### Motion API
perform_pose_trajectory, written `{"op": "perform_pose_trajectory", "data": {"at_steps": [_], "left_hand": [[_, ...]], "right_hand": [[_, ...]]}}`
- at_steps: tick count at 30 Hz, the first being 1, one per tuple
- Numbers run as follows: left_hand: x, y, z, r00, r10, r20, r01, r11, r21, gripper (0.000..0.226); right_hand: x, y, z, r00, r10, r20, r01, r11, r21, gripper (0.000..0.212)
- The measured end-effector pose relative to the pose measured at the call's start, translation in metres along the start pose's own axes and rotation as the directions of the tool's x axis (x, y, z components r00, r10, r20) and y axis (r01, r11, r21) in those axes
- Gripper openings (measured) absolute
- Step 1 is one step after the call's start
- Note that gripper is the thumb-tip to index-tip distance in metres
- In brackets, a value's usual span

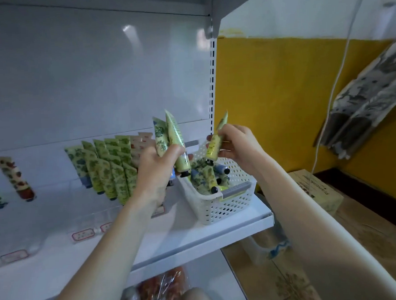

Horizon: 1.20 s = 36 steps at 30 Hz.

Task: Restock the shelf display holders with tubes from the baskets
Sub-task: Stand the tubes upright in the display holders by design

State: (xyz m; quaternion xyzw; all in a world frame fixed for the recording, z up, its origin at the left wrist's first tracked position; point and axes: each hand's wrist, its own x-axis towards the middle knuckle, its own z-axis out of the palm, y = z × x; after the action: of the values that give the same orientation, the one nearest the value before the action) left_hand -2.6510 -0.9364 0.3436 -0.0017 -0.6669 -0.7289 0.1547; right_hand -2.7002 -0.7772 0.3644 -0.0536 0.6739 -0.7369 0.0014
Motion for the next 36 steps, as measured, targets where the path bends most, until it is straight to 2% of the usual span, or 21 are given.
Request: {"op": "perform_pose_trajectory", "data": {"at_steps": [3, 7, 13, 17, 20, 24, 26, 28, 31, 34, 36], "left_hand": [[-0.029, 0.001, -0.032, 0.999, -0.027, -0.02, 0.025, 0.998, -0.063, 0.008], [-0.063, -0.001, -0.066, 0.997, -0.063, -0.044, 0.057, 0.989, -0.133, 0.024], [-0.098, -0.011, -0.104, 0.999, -0.04, -0.022, 0.036, 0.987, -0.157, 0.021], [-0.111, -0.032, -0.132, 0.989, -0.091, -0.121, 0.071, 0.985, -0.16, 0.024], [-0.117, -0.043, -0.149, 0.983, -0.114, -0.145, 0.101, 0.991, -0.092, 0.027], [-0.116, -0.049, -0.169, 0.979, -0.104, -0.176, 0.115, 0.992, 0.054, 0.03], [-0.111, -0.052, -0.178, 0.975, -0.085, -0.205, 0.105, 0.991, 0.087, 0.024], [-0.105, -0.057, -0.187, 0.966, -0.07, -0.248, 0.102, 0.988, 0.119, 0.021], [-0.096, -0.066, -0.201, 0.945, -0.071, -0.32, 0.107, 0.989, 0.097, 0.018], [-0.087, -0.077, -0.211, 0.92, -0.086, -0.384, 0.132, 0.987, 0.097, 0.016], [-0.083, -0.083, -0.215, 0.909, -0.084, -0.408, 0.141, 0.984, 0.111, 0.014]], "right_hand": [[-0.022, -0.005, 0.021, 0.994, 0.04, 0.098, -0.054, 0.988, 0.146, 0.016], [-0.049, -0.003, 0.058, 0.961, 0.076, 0.265, -0.152, 0.949, 0.277, 0.02], [-0.077, 0.015, 0.105, 0.909, 0.033, 0.417, -0.154, 0.953, 0.261, 0.025], [-0.09, 0.042, 0.132, 0.894, 0.028, 0.447, -0.096, 0.987, 0.131, 0.025], [-0.094, 0.059, 0.151, 0.883, 0.061, 0.466, -0.112, 0.99, 0.083, 0.029], [-0.088, 0.057, 0.164, 0.888, 0.132, 0.44, -0.134, 0.991, -0.028, 0.013], [-0.082, 0.051, 0.169, 0.911, 0.122, 0.395, -0.056, 0.983, -0.176, 0.01], [-0.074, 0.045, 0.174, 0.943, 0.047, 0.328, 0.07, 0.939, -0.336, 0.013], [-0.06, 0.035, 0.18, 0.966, -0.134, 0.223, 0.227, 0.852, -0.472, 0.028], [-0.044, 0.025, 0.191, 0.935, -0.27, 0.231, 0.355, 0.68, -0.641, 0.02], [-0.035, 0.02, 0.202, 0.925, -0.273, 0.265, 0.378, 0.574, -0.726, 0.024]]}}
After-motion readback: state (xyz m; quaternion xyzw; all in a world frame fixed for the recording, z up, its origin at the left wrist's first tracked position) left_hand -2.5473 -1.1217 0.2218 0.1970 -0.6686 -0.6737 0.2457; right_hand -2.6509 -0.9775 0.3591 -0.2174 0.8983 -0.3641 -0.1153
